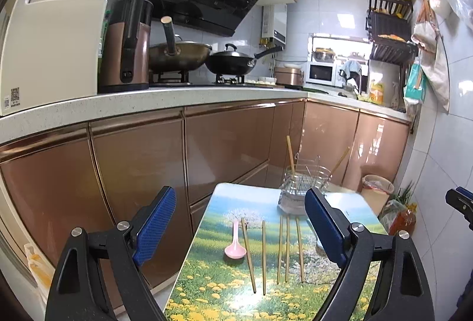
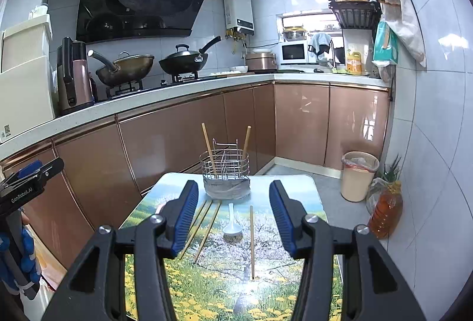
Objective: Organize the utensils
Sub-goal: 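Withdraw both tools up and away from the wire holder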
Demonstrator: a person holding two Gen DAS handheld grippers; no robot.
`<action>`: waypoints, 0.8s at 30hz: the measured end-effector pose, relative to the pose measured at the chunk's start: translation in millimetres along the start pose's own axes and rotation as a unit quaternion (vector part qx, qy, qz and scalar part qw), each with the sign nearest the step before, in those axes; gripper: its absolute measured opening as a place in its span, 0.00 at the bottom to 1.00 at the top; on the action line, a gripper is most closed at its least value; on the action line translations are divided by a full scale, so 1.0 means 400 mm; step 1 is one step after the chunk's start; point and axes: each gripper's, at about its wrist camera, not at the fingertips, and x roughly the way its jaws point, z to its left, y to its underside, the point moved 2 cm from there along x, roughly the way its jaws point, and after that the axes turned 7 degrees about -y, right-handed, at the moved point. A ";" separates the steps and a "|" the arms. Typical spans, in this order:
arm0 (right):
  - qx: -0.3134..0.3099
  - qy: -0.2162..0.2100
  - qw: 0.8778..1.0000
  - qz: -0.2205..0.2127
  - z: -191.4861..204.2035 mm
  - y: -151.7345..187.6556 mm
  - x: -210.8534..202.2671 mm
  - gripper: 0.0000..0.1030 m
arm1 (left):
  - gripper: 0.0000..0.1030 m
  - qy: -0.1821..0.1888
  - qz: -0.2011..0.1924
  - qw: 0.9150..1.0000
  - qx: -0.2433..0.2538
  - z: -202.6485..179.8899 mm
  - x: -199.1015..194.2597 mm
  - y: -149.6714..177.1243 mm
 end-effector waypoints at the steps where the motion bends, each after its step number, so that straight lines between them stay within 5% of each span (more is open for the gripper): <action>1: 0.002 0.000 1.000 0.001 -0.003 0.003 0.002 0.47 | 0.86 0.000 0.002 1.000 0.001 -0.002 0.001 0.005; 24: 0.015 -0.001 0.999 0.052 -0.023 0.077 0.157 0.47 | 0.86 -0.015 0.050 0.998 0.025 -0.043 0.129 0.076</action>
